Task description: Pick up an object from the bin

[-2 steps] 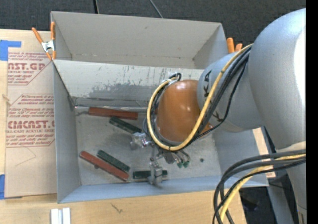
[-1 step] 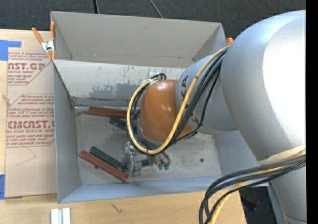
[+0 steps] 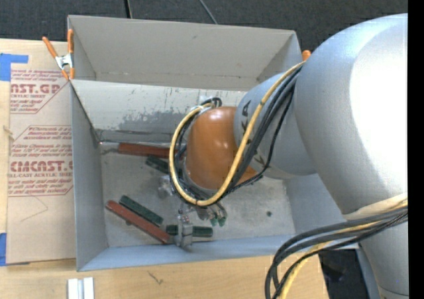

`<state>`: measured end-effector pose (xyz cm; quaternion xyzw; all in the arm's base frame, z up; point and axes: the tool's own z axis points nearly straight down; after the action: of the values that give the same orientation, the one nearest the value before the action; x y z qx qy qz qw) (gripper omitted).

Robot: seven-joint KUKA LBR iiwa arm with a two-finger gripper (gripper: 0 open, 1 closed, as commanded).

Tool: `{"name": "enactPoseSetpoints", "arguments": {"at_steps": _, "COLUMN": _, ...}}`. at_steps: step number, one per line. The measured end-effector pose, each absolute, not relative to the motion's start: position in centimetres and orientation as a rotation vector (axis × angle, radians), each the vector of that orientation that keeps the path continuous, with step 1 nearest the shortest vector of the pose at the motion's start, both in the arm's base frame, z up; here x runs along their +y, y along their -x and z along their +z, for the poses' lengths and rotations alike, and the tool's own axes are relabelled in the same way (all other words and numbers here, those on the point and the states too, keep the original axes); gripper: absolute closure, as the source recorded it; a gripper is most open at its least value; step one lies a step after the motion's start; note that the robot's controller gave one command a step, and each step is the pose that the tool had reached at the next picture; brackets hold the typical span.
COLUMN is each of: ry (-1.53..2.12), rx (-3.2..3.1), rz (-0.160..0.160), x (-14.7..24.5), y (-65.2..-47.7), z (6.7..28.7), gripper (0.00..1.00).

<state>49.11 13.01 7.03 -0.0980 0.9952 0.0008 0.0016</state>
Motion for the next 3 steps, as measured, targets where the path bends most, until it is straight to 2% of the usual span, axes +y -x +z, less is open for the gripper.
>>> {"name": "enactPoseSetpoints", "arguments": {"at_steps": 1, "ry": 0.307, "rx": 3.123, "rz": 0.003, "x": 13.0, "y": -49.1, "z": 7.0, "gripper": 0.00}}
{"name": "enactPoseSetpoints", "arguments": {"at_steps": 2, "ry": 0.019, "rx": 3.141, "rz": 0.002, "x": 17.3, "y": -50.1, "z": 7.0, "gripper": 1.00}}
{"name": "enactPoseSetpoints", "arguments": {"at_steps": 3, "ry": 0.019, "rx": 3.141, "rz": 0.001, "x": 17.3, "y": -50.1, "z": 7.0, "gripper": 0.00}}
